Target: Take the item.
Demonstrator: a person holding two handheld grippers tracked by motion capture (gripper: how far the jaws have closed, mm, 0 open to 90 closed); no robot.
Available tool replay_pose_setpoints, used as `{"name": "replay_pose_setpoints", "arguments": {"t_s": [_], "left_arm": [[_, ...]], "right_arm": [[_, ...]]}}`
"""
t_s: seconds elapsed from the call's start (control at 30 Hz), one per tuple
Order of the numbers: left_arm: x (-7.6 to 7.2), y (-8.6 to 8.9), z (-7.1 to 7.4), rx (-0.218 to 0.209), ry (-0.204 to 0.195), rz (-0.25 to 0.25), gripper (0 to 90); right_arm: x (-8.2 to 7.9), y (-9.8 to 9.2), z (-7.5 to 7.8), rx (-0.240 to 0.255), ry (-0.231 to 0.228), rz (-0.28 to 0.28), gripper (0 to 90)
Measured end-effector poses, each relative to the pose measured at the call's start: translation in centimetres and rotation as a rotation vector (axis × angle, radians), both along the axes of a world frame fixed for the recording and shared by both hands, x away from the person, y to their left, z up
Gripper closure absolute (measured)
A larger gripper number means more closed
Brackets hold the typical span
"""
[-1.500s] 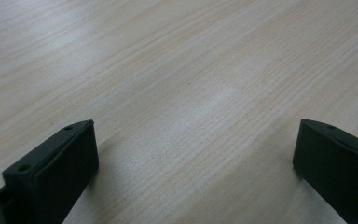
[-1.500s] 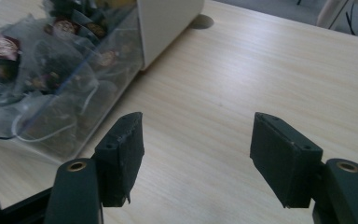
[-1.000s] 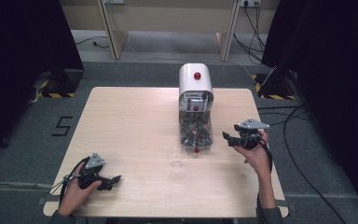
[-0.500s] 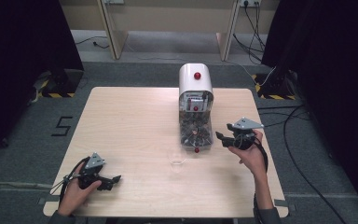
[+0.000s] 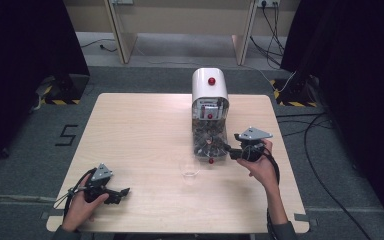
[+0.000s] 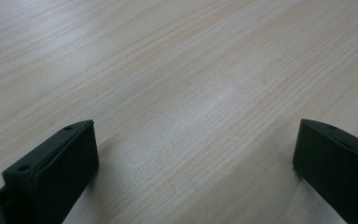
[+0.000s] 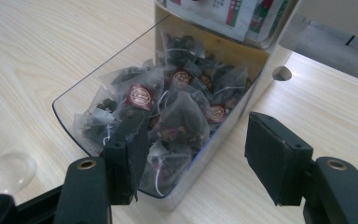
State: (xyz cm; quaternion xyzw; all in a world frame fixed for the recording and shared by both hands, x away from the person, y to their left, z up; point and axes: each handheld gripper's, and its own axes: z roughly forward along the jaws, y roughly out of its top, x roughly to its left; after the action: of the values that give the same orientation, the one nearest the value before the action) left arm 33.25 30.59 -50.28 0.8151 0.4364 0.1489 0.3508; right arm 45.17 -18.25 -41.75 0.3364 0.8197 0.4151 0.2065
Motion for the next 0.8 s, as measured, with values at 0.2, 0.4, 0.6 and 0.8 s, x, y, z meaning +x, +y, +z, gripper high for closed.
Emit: {"name": "replay_pose_setpoints", "arguments": {"t_s": [0.2,0.4,0.6,0.8], "left_arm": [[0.0,0.0,0.0,0.000,0.000,0.000,0.0],[0.0,0.0,0.0,0.000,0.000,0.000,0.0],[0.0,0.0,0.0,0.000,0.000,0.000,0.0],[0.0,0.0,0.0,0.001,0.000,0.000,0.0]], "right_arm": [[0.3,0.6,-0.2,0.001,-0.004,0.012,40.7],[0.7,1.4,-0.1,0.002,-0.010,0.027,40.9],[1.1,1.9,-0.3,-0.002,-0.010,0.037,41.0],[1.4,2.1,-0.5,-0.005,-0.008,0.041,41.3]]}}
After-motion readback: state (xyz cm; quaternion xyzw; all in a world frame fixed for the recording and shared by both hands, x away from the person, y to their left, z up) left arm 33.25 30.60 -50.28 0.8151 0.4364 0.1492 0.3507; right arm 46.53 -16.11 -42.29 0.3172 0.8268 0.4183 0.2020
